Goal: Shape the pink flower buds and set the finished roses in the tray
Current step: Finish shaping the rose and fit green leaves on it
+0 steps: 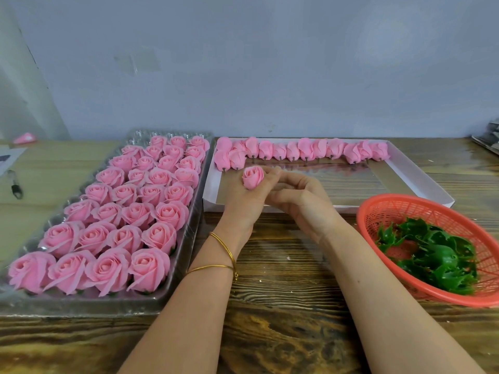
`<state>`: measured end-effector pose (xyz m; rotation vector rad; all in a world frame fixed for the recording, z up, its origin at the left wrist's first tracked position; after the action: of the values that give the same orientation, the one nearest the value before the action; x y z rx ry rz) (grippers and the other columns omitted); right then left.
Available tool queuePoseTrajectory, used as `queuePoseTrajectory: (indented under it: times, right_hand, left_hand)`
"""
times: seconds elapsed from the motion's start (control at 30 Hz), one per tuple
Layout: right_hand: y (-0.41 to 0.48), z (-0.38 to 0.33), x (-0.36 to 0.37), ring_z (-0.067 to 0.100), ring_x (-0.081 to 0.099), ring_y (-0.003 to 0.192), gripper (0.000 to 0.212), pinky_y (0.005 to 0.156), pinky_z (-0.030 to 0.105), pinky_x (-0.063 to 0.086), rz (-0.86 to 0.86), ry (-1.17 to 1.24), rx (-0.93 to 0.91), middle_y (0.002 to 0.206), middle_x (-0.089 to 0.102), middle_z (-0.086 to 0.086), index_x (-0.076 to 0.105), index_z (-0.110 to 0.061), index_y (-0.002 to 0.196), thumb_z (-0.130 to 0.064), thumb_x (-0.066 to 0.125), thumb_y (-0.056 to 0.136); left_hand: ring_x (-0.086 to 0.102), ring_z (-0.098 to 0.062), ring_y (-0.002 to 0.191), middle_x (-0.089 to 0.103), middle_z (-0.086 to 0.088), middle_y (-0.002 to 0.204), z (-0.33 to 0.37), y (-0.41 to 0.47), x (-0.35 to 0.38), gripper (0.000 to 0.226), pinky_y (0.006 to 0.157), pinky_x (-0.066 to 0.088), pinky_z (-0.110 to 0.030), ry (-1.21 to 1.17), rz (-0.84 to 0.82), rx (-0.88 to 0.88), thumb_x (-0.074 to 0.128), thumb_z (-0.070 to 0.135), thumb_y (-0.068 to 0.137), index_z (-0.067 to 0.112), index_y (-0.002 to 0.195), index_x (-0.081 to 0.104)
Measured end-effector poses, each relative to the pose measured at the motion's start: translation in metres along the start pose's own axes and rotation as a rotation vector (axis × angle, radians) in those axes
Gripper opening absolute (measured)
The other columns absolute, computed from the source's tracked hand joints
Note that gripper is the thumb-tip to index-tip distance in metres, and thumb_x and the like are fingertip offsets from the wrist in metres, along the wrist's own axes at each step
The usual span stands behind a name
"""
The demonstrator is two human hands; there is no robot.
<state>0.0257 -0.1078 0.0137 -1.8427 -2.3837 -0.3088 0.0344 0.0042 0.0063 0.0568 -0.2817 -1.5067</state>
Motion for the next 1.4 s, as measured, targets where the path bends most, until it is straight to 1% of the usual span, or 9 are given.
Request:
queuePoseTrajectory:
  times: [0.27, 0.37, 0.5, 0.67, 0.73, 0.83, 1.1, 1.23, 1.4]
  right_hand:
    - [0.001, -0.013, -0.010, 0.008, 0.062, 0.077, 0.006, 0.077, 0.026, 0.052, 0.277, -0.206, -0.246, 0.078, 0.067, -0.003, 0.068, -0.013, 0.085, -0.007, 0.069, 0.082]
    - [-0.001, -0.018, -0.003, 0.001, 0.058, 0.070, 0.016, 0.067, 0.016, 0.048, 0.281, -0.230, -0.337, 0.073, 0.062, -0.005, 0.064, -0.011, 0.080, 0.002, 0.062, 0.090]
    - [-0.001, -0.022, 0.007, -0.004, 0.059, 0.073, 0.018, 0.071, 0.012, 0.047, 0.253, -0.272, -0.378, 0.076, 0.064, -0.005, 0.066, -0.010, 0.082, -0.004, 0.058, 0.096]
    - [0.003, -0.020, 0.017, 0.016, 0.065, 0.075, 0.035, 0.077, 0.018, 0.051, 0.223, -0.356, -0.357, 0.068, 0.067, 0.011, 0.069, -0.017, 0.066, -0.011, 0.056, 0.098]
    - [0.006, -0.018, 0.020, 0.014, 0.067, 0.071, 0.039, 0.080, 0.025, 0.052, 0.204, -0.433, -0.354, 0.057, 0.063, -0.005, 0.071, -0.020, 0.061, -0.014, 0.059, 0.097]
    - [0.012, -0.016, 0.021, -0.002, 0.056, 0.058, 0.028, 0.073, 0.025, 0.050, 0.192, -0.541, -0.355, 0.047, 0.055, -0.018, 0.075, -0.004, 0.077, -0.019, 0.061, 0.096]
    - [0.019, -0.011, 0.028, -0.002, 0.063, 0.080, 0.011, 0.076, 0.017, 0.049, 0.095, -0.669, -0.347, 0.083, 0.071, -0.012, 0.075, -0.020, 0.090, -0.023, 0.065, 0.093]
    - [0.019, -0.008, 0.029, 0.002, 0.065, 0.090, 0.012, 0.083, 0.023, 0.050, 0.064, -0.705, -0.331, 0.094, 0.073, -0.007, 0.072, -0.020, 0.097, -0.026, 0.061, 0.096]
    - [0.016, -0.010, 0.031, 0.014, 0.064, 0.090, 0.030, 0.084, 0.036, 0.048, -0.012, -0.786, -0.326, 0.095, 0.072, 0.007, 0.069, -0.004, 0.099, -0.031, 0.056, 0.099]
  left_hand:
    - [0.063, -0.023, 0.065, 0.065, -0.012, 0.069, 0.002, -0.002, 0.002, 0.026, 0.060, 0.055, -0.035, 0.265, 0.111, 0.154, 0.066, 0.027, 0.088, 0.002, 0.080, 0.065]
    - [0.060, -0.016, 0.057, 0.061, 0.000, 0.060, 0.004, -0.004, 0.007, 0.026, 0.051, 0.049, -0.028, 0.353, 0.093, 0.200, 0.066, 0.030, 0.087, 0.010, 0.071, 0.063]
    - [0.065, -0.016, 0.078, 0.068, -0.003, 0.080, 0.004, -0.005, 0.013, 0.015, 0.069, 0.054, -0.033, 0.419, 0.049, 0.225, 0.063, 0.024, 0.088, 0.010, 0.087, 0.069]
    - [0.064, -0.016, 0.080, 0.064, 0.004, 0.077, 0.002, -0.004, 0.015, 0.009, 0.068, 0.052, -0.019, 0.479, 0.023, 0.246, 0.060, 0.012, 0.089, 0.020, 0.085, 0.063]
    - [0.056, -0.008, 0.067, 0.054, 0.013, 0.064, 0.002, -0.004, 0.015, 0.023, 0.057, 0.042, -0.009, 0.501, 0.053, 0.224, 0.057, 0.016, 0.086, 0.029, 0.068, 0.053]
    - [0.049, 0.001, 0.061, 0.049, 0.012, 0.058, 0.002, -0.004, 0.014, 0.029, 0.057, 0.043, -0.024, 0.488, 0.094, 0.198, 0.054, 0.016, 0.083, 0.030, 0.059, 0.045]
    - [0.063, -0.027, 0.095, 0.064, -0.011, 0.090, -0.003, 0.005, 0.010, 0.018, 0.087, 0.053, -0.044, 0.431, 0.114, 0.131, 0.046, 0.015, 0.097, 0.011, 0.091, 0.064]
    - [0.051, -0.006, 0.093, 0.061, -0.006, 0.108, -0.011, 0.002, 0.002, 0.027, 0.065, 0.040, 0.004, 0.435, 0.214, 0.110, 0.054, 0.001, 0.094, -0.003, 0.121, 0.056]
    - [0.057, -0.004, 0.083, 0.061, 0.007, 0.085, -0.006, 0.006, 0.004, 0.017, 0.069, 0.043, -0.010, 0.539, 0.183, 0.154, 0.048, 0.015, 0.099, 0.021, 0.089, 0.061]
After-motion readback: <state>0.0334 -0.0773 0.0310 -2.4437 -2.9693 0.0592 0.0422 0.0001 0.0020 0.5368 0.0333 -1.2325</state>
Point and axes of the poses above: each hand's wrist, its own y-axis towards the middle knuckle, its own x-axis out of the palm, z = x × y, the point moved 4 cm from there along y, towards the middle knuckle
